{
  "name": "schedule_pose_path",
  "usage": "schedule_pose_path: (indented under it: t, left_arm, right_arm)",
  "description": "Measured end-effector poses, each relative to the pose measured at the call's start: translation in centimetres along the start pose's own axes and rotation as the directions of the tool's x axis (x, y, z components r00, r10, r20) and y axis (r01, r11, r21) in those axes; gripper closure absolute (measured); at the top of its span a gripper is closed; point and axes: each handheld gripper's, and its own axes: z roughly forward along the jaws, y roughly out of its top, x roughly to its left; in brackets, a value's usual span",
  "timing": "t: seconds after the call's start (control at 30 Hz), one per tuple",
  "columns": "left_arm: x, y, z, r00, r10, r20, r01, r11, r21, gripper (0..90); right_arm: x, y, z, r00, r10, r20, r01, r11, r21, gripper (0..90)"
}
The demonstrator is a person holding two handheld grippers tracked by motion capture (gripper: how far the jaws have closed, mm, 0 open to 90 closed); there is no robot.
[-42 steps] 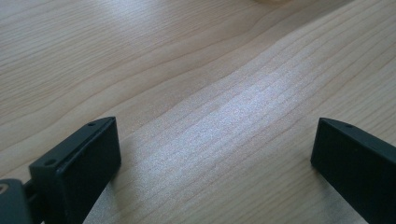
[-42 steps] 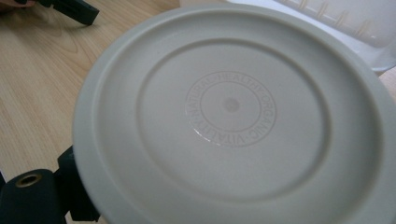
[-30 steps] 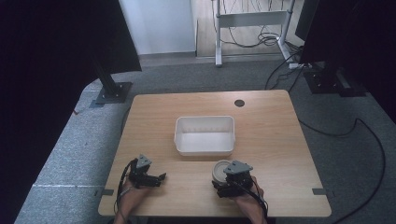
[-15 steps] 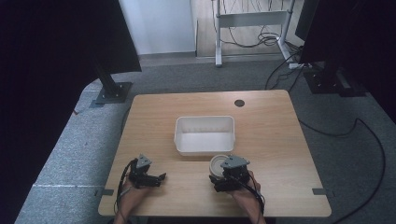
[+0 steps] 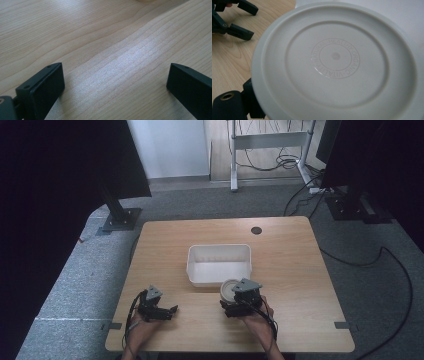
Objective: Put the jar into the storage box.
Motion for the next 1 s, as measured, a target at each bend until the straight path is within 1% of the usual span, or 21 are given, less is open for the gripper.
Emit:
schedule_pose_path:
  t: [0.27, 0.5, 0.73, 1.0]
  left_arm:
    - [0.0, 0.0, 0.0, 1.0000, 0.000, 0.000, 0.000, 1.0000, 0.000, 1.2]
    - [0.0, 0.0, 0.0, 1.0000, 0.000, 0.000, 0.000, 1.0000, 0.000, 1.2]
    - [0.0, 0.0, 0.0, 1.0000, -0.004, 0.000, 0.004, 1.0000, -0.004, 1.2]
    - [0.0, 0.0, 0.0, 1.0000, -0.002, 0.000, 0.002, 1.0000, -0.001, 1.1]
  right_arm:
    - [-0.2, 1.0, 0.8, 1.0000, -0.005, 0.006, 0.005, 1.000, -0.002, 9.4]
    - [-0.3, 1.9, 1.4, 1.0000, 0.002, 0.006, -0.002, 1.000, -0.008, 9.4]
    - [-0.4, 2.5, 2.0, 0.9999, 0.000, 0.015, 0.000, 1.000, -0.005, 9.4]
    - [-1.0, 3.3, 2.8, 0.9994, 0.005, 0.035, -0.004, 1.000, -0.007, 9.4]
